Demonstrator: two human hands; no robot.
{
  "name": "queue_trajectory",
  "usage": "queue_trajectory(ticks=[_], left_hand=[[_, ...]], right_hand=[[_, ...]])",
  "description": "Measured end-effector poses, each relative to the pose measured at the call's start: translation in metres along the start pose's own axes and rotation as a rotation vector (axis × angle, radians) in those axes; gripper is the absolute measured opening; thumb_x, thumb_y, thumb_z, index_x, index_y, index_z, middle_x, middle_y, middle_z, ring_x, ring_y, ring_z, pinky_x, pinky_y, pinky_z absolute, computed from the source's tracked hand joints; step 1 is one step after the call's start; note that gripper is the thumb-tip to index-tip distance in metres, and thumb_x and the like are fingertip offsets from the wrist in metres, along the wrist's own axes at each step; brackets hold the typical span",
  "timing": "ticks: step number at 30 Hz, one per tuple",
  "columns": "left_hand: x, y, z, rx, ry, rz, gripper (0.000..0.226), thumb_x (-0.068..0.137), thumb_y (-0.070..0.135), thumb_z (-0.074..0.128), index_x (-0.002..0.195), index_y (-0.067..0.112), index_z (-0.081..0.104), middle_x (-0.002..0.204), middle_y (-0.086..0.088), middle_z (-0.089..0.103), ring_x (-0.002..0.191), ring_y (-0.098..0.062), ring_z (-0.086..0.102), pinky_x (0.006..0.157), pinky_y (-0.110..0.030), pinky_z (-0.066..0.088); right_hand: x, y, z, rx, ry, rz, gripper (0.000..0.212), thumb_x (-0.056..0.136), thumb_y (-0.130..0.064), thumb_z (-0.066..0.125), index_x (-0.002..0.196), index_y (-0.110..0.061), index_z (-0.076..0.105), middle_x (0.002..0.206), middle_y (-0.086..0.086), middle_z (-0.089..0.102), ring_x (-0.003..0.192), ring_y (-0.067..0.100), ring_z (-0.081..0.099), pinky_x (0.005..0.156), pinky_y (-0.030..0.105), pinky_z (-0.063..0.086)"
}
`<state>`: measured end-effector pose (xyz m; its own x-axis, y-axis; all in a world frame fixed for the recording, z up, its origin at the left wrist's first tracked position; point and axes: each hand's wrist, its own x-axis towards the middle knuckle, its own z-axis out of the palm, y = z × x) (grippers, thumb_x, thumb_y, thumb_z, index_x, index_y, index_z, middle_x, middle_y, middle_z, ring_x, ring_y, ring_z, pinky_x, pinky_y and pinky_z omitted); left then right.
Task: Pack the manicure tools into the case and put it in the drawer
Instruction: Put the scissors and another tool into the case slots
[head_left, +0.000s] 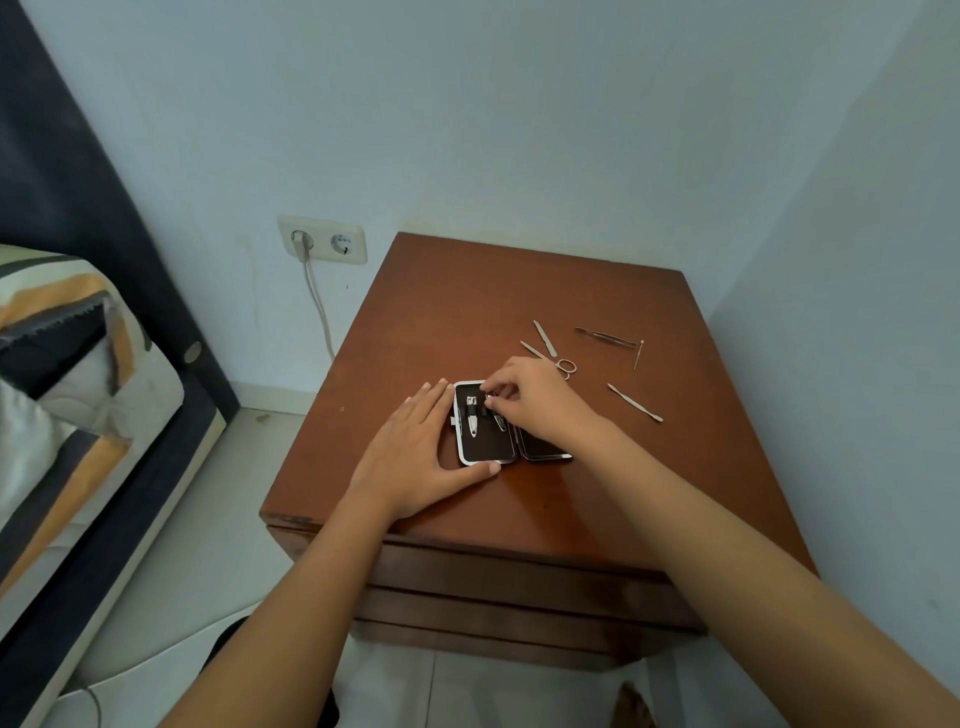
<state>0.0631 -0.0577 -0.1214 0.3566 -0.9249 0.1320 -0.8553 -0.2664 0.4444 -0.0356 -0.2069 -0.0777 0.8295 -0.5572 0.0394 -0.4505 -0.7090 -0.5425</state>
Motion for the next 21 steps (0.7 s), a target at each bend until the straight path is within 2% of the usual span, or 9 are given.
queue_trajectory(ticks=[4,7,9,10,14,16,18,21], left_hand=[[0.0,-0.001,0.0,0.008,-0.002,0.016,0.107,0.067,0.083,0.038,0.15,0.021,0.011,0.158,0.008,0.009,0.145,-0.007,0.003,0.116,-0.027,0.003],[0.0,-0.002,0.001,0.018,0.002,0.008,0.108,0.065,0.084,0.037,0.15,0.021,0.013,0.158,0.009,0.01,0.145,-0.007,0.003,0.117,-0.027,0.003],[0.001,-0.003,0.001,0.022,-0.003,0.009,0.109,0.065,0.085,0.036,0.15,0.021,0.012,0.158,0.01,0.01,0.145,-0.007,0.002,0.116,-0.026,0.002],[0.001,-0.003,0.001,0.024,-0.005,0.012,0.109,0.065,0.085,0.036,0.15,0.022,0.012,0.158,0.01,0.01,0.145,-0.007,0.002,0.116,-0.026,0.001],[0.001,-0.003,0.002,0.028,-0.004,0.016,0.107,0.067,0.084,0.037,0.15,0.022,0.012,0.158,0.01,0.01,0.145,-0.007,0.001,0.116,-0.026,0.0],[0.002,-0.004,0.002,0.027,-0.003,0.017,0.107,0.066,0.084,0.037,0.15,0.022,0.012,0.158,0.01,0.01,0.145,-0.007,0.002,0.117,-0.027,0.002],[0.002,-0.005,0.002,0.032,-0.004,0.023,0.106,0.067,0.084,0.036,0.15,0.022,0.012,0.158,0.011,0.01,0.145,-0.007,0.002,0.117,-0.027,0.002],[0.0,-0.005,0.001,0.04,-0.02,0.035,0.101,0.069,0.08,0.029,0.15,0.022,0.011,0.158,0.01,0.01,0.145,-0.008,0.001,0.115,-0.026,0.001]], right_hand=[[-0.001,0.0,0.0,-0.016,-0.003,0.001,0.018,0.083,-0.007,0.063,0.099,-0.006,0.07,0.1,0.013,0.065,0.085,0.024,0.065,0.084,0.036,0.053],[0.003,0.016,-0.013,0.042,0.224,0.11,0.016,0.082,-0.004,0.059,0.091,-0.007,0.072,0.088,0.007,0.065,0.077,0.018,0.059,0.078,0.025,0.047],[0.008,0.035,-0.024,0.058,0.354,0.234,0.012,0.08,-0.004,0.06,0.085,-0.006,0.072,0.086,0.011,0.068,0.076,0.019,0.058,0.078,0.028,0.047],[0.009,0.045,-0.028,0.047,0.368,0.288,0.009,0.079,-0.005,0.062,0.081,-0.006,0.071,0.087,0.014,0.069,0.078,0.022,0.059,0.078,0.029,0.048],[0.015,0.065,-0.031,-0.005,0.282,0.384,0.01,0.08,-0.016,0.069,0.074,-0.008,0.068,0.077,0.01,0.064,0.076,0.022,0.057,0.067,0.027,0.04],[0.019,0.066,-0.03,-0.018,0.266,0.38,0.013,0.082,-0.015,0.066,0.074,-0.005,0.068,0.073,0.009,0.061,0.073,0.022,0.056,0.066,0.028,0.043],[0.021,0.064,-0.029,-0.08,0.212,0.376,0.017,0.086,-0.014,0.06,0.078,-0.001,0.068,0.076,0.013,0.06,0.079,0.029,0.058,0.074,0.036,0.051],[0.012,0.057,-0.031,-0.122,0.177,0.376,0.022,0.088,-0.013,0.051,0.079,0.002,0.065,0.091,0.022,0.063,0.092,0.037,0.058,0.084,0.043,0.049]])
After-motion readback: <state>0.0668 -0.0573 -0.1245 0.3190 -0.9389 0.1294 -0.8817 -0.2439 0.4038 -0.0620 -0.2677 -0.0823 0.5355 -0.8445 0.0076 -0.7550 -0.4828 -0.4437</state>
